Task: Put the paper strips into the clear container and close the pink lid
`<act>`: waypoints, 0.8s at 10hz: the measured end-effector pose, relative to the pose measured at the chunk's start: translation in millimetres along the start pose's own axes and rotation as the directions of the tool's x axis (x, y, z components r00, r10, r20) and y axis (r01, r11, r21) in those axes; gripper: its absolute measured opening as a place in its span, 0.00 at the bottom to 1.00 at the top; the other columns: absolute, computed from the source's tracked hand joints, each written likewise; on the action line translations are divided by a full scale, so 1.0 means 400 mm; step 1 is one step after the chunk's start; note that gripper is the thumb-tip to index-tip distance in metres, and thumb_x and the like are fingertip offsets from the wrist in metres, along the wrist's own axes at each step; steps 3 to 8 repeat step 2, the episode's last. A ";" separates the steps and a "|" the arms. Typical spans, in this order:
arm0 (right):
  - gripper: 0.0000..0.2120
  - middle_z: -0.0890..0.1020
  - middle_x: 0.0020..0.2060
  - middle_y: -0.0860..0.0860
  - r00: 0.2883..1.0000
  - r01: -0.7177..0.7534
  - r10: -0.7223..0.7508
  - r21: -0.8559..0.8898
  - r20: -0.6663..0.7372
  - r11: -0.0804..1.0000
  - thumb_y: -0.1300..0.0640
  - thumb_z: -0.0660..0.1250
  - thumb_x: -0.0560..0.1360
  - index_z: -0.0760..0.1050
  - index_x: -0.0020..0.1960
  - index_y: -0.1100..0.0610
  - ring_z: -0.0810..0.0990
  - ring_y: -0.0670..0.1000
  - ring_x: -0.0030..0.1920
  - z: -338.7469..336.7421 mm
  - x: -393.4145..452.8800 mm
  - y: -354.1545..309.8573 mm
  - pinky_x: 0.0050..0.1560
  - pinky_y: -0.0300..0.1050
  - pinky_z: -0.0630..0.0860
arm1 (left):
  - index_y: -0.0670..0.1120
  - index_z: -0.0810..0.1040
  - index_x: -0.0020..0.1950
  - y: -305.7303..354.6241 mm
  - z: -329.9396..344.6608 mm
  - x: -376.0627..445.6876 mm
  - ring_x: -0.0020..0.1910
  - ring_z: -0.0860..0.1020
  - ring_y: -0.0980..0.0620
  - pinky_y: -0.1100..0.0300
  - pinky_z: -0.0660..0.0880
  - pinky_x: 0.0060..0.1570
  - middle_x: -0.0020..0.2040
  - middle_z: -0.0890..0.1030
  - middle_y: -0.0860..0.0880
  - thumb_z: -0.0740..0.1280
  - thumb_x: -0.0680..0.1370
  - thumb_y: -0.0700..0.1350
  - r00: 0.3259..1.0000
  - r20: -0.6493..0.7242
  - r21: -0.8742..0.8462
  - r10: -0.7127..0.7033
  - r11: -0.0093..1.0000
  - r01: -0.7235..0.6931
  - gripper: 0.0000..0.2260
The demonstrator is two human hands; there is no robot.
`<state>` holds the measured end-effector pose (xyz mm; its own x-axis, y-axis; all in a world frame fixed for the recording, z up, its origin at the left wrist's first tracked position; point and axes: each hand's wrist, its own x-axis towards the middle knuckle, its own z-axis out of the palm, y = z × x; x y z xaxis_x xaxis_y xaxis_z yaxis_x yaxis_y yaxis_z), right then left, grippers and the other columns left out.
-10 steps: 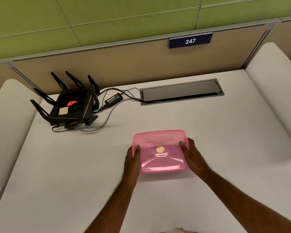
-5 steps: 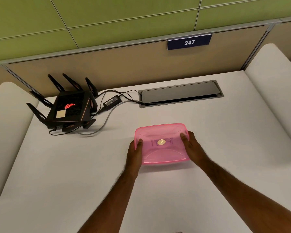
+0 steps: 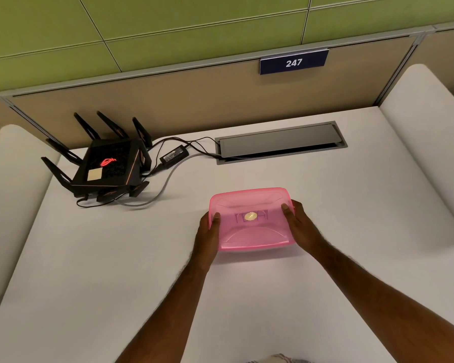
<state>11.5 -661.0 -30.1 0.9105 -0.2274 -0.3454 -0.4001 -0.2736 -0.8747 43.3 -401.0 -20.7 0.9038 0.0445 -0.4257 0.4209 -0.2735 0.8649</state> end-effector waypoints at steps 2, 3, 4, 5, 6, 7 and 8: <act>0.20 0.80 0.53 0.47 0.979 0.126 -0.135 -0.070 -0.152 0.990 0.40 0.50 0.84 0.76 0.59 0.49 0.78 0.48 0.57 -0.031 -0.070 0.069 0.62 0.51 0.74 | 0.57 0.69 0.75 -0.086 -0.056 -0.047 0.71 0.70 0.58 0.62 0.65 0.67 0.72 0.73 0.57 0.53 0.85 0.54 0.986 -0.075 0.140 0.151 0.980 -0.140 0.18; 0.20 0.80 0.53 0.47 0.979 0.126 -0.135 -0.070 -0.152 0.990 0.40 0.50 0.84 0.76 0.59 0.49 0.78 0.48 0.57 -0.031 -0.070 0.069 0.62 0.51 0.74 | 0.57 0.69 0.75 -0.086 -0.056 -0.047 0.71 0.70 0.58 0.62 0.65 0.67 0.72 0.73 0.57 0.53 0.85 0.54 0.986 -0.075 0.140 0.151 0.980 -0.140 0.18; 0.20 0.80 0.53 0.47 0.979 0.126 -0.135 -0.070 -0.152 0.990 0.40 0.50 0.84 0.76 0.59 0.49 0.78 0.48 0.57 -0.031 -0.070 0.069 0.62 0.51 0.74 | 0.57 0.69 0.75 -0.086 -0.056 -0.047 0.71 0.70 0.58 0.62 0.65 0.67 0.72 0.73 0.57 0.53 0.85 0.54 0.986 -0.075 0.140 0.151 0.980 -0.140 0.18; 0.20 0.80 0.53 0.47 0.979 0.126 -0.135 -0.070 -0.152 0.990 0.40 0.50 0.84 0.76 0.59 0.49 0.78 0.48 0.57 -0.031 -0.070 0.069 0.62 0.51 0.74 | 0.57 0.69 0.75 -0.086 -0.056 -0.047 0.71 0.70 0.58 0.62 0.65 0.67 0.72 0.73 0.57 0.53 0.85 0.54 0.986 -0.075 0.140 0.151 0.980 -0.140 0.18; 0.20 0.80 0.53 0.47 0.979 0.126 -0.135 -0.070 -0.152 0.990 0.40 0.50 0.84 0.76 0.59 0.49 0.78 0.48 0.57 -0.031 -0.070 0.069 0.62 0.51 0.74 | 0.57 0.69 0.75 -0.086 -0.056 -0.047 0.71 0.70 0.58 0.62 0.65 0.67 0.72 0.73 0.57 0.53 0.85 0.54 0.986 -0.075 0.140 0.151 0.980 -0.140 0.18; 0.20 0.80 0.53 0.47 0.979 0.126 -0.135 -0.070 -0.152 0.990 0.40 0.50 0.84 0.76 0.59 0.49 0.78 0.48 0.57 -0.031 -0.070 0.069 0.62 0.51 0.74 | 0.57 0.69 0.75 -0.086 -0.056 -0.047 0.71 0.70 0.58 0.62 0.65 0.67 0.72 0.73 0.57 0.53 0.85 0.54 0.986 -0.075 0.140 0.151 0.980 -0.140 0.18; 0.20 0.80 0.53 0.47 0.979 0.126 -0.135 -0.070 -0.152 0.990 0.40 0.50 0.84 0.76 0.59 0.49 0.78 0.48 0.57 -0.031 -0.070 0.069 0.62 0.51 0.74 | 0.57 0.69 0.75 -0.086 -0.056 -0.047 0.71 0.70 0.58 0.62 0.65 0.67 0.72 0.73 0.57 0.53 0.85 0.54 0.986 -0.075 0.140 0.151 0.980 -0.140 0.18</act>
